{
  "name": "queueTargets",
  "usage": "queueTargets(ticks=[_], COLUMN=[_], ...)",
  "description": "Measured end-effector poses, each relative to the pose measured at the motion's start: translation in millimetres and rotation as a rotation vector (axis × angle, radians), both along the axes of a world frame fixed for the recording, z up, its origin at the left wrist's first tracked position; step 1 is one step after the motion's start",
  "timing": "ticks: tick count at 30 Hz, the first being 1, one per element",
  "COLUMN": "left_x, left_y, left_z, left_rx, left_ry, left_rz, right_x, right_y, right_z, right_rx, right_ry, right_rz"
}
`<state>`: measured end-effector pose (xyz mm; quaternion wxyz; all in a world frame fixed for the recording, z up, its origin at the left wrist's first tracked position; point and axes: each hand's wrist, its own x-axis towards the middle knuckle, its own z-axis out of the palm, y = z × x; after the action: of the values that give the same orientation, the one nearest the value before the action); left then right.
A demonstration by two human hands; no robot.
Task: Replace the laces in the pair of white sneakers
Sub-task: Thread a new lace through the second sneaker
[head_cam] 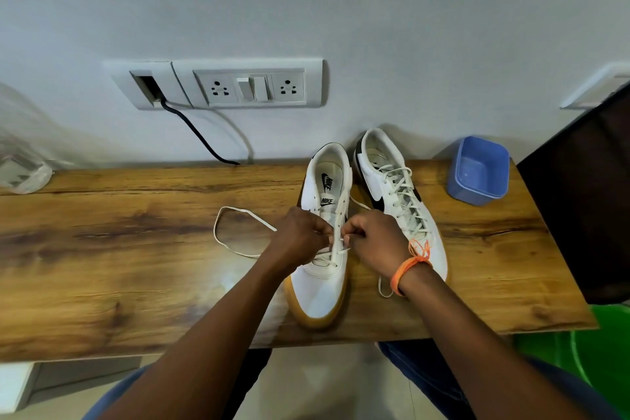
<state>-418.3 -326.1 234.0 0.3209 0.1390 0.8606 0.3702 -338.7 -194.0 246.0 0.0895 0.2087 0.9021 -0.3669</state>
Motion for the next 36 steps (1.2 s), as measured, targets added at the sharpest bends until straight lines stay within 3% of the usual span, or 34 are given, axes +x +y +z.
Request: queueTargets(ticks=[5,9,12,17,19,22,26,31,36], left_x=[-3.9,-4.7,-6.0,-5.7,-7.0,-9.0,-9.4,-10.1,-10.5], left_y=[1.2,3.1,-0.2,-0.1,0.0,-1.1,-0.8,-1.2,-1.3], left_z=[-3.7,-2.6,4.4,9.7,6.4,2.1,-0.7,-3.4,-3.1], left_rx=[-0.041,-0.187,-0.294,-0.286,-0.267,-0.242,-0.221,-0.187,-0.176], left_ry=[-0.043,0.103,0.175,0.170,0.159,0.127,0.106,0.101,0.100], left_rz=[0.001,-0.108,-0.172,-0.209,-0.197,-0.180,-0.164,-0.161,-0.163], right_x=[1.6,1.2,-0.7,7.6,6.9,0.6,-0.5,-0.7,-3.0], right_y=[-10.2,-12.3,17.9,81.4,83.2,57.1,13.3,-2.1,-9.1], right_z=[1.2,5.2,15.2,44.4,45.2,35.9,13.0,7.0,4.9], right_rx=[0.140,0.230,0.258,0.354,0.374,0.289,0.198,0.143,0.227], right_ry=[0.025,-0.017,-0.006,0.317,0.412,0.388,0.152,0.064,0.039], right_rz=[-0.040,-0.020,-0.121,-0.516,-0.572,-0.333,-0.001,0.046,0.056])
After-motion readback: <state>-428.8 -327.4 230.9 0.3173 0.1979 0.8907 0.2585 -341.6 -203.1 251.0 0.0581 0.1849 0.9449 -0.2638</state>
